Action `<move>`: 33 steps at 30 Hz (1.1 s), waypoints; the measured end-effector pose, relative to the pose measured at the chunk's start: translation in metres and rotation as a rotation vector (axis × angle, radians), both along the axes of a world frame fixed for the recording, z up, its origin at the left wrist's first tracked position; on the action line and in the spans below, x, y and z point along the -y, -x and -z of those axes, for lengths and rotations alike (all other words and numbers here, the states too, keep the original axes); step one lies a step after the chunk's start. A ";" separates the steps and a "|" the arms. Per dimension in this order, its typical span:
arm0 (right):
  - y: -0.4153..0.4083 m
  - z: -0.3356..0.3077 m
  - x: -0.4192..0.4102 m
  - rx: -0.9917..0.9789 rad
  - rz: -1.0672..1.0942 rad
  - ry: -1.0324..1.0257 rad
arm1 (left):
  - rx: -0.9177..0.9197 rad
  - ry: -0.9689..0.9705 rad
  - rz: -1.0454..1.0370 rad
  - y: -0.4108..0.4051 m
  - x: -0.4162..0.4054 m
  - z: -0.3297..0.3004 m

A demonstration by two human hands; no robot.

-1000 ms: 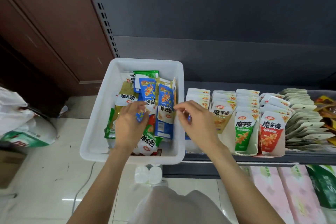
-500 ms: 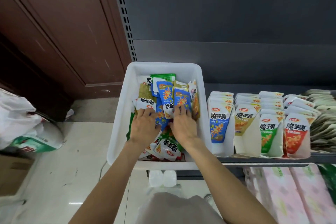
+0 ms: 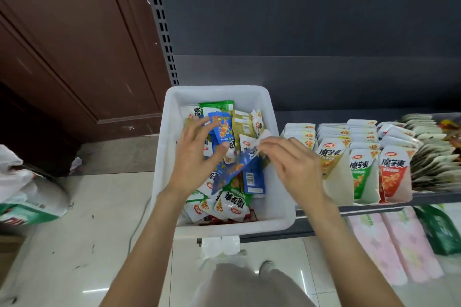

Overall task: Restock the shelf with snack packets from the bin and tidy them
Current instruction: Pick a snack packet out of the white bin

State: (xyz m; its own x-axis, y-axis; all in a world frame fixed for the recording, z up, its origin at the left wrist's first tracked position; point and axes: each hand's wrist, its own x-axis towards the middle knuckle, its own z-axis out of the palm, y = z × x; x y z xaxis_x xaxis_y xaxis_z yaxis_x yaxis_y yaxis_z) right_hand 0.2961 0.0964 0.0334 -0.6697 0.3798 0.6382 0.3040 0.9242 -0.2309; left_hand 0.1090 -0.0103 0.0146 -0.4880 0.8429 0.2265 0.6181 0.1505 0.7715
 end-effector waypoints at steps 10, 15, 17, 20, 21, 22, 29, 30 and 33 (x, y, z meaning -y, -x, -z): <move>-0.030 -0.023 -0.008 -0.578 0.062 0.977 | 0.879 0.093 0.240 -0.061 -0.023 -0.035; -0.057 -0.028 -0.021 -0.412 0.259 1.342 | 0.700 0.072 0.195 -0.087 -0.043 -0.028; -0.067 -0.026 -0.027 -0.349 0.237 1.336 | 0.612 0.088 0.240 -0.102 -0.051 -0.027; -0.085 -0.025 -0.036 -0.443 0.220 1.226 | 0.588 0.069 0.290 -0.123 -0.064 -0.026; -0.091 -0.025 -0.040 -0.465 0.218 1.176 | 0.502 0.045 0.281 -0.128 -0.069 -0.024; -0.096 -0.024 -0.045 -0.457 0.208 1.124 | 0.379 0.028 0.264 -0.131 -0.074 -0.020; -0.101 0.015 -0.071 -0.206 0.224 1.055 | -0.247 0.096 0.132 -0.135 -0.090 0.003; -0.097 0.018 -0.072 -0.220 0.203 1.096 | -0.236 0.088 0.122 -0.133 -0.089 0.003; -0.090 0.022 -0.074 -0.207 0.167 1.085 | -0.226 0.069 0.080 -0.125 -0.087 0.002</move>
State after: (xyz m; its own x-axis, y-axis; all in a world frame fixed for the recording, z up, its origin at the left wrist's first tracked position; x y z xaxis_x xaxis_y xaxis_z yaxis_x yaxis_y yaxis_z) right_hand 0.3857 0.1703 0.0117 -0.4777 0.8785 0.0074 0.2680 0.1538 -0.9511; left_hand 0.2345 0.0771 0.0128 -0.3628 0.8941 0.2627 0.7860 0.1422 0.6016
